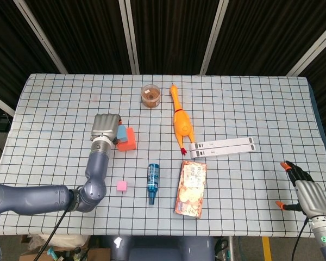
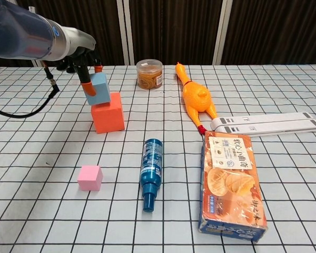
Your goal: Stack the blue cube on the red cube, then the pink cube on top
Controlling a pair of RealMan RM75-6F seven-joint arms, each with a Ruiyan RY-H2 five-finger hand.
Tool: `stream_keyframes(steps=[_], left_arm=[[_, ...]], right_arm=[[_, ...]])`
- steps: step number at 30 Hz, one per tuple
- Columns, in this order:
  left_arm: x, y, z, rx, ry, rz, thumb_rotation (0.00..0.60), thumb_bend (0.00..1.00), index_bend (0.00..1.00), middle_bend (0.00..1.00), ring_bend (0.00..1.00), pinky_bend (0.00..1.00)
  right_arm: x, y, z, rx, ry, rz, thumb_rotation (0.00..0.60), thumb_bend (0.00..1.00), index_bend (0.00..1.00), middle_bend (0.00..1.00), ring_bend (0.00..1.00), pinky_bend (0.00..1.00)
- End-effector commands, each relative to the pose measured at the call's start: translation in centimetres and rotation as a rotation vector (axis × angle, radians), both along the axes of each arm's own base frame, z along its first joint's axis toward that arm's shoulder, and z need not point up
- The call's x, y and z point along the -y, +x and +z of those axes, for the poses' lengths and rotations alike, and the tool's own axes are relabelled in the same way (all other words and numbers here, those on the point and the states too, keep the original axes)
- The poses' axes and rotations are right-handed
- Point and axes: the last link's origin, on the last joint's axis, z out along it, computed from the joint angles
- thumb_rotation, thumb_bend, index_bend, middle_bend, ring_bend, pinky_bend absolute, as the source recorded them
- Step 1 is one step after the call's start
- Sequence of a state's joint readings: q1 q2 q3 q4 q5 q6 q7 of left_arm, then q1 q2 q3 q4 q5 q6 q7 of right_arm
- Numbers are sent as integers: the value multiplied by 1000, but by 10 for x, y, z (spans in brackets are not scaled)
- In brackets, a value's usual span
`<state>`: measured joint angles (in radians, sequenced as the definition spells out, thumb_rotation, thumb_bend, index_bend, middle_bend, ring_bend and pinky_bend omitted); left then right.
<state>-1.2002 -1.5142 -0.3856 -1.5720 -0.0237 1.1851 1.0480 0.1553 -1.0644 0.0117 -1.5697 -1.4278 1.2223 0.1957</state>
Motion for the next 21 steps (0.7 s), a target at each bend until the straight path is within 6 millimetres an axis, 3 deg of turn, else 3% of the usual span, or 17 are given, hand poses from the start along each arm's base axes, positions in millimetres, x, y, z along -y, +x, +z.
stream_keyframes(steps=[1, 21], left_arm=[[-1, -1, -1, -2, -1, 0, 600, 422, 512, 950, 803, 807], [-1, 1, -1, 6, -7, -9, 600, 422, 492, 949, 802, 805]], right_arm=[[0, 0, 0, 0, 0, 0, 600, 41, 85, 36, 70, 127], [1, -1, -1, -2, 4, -7, 600, 40, 85, 36, 70, 127]])
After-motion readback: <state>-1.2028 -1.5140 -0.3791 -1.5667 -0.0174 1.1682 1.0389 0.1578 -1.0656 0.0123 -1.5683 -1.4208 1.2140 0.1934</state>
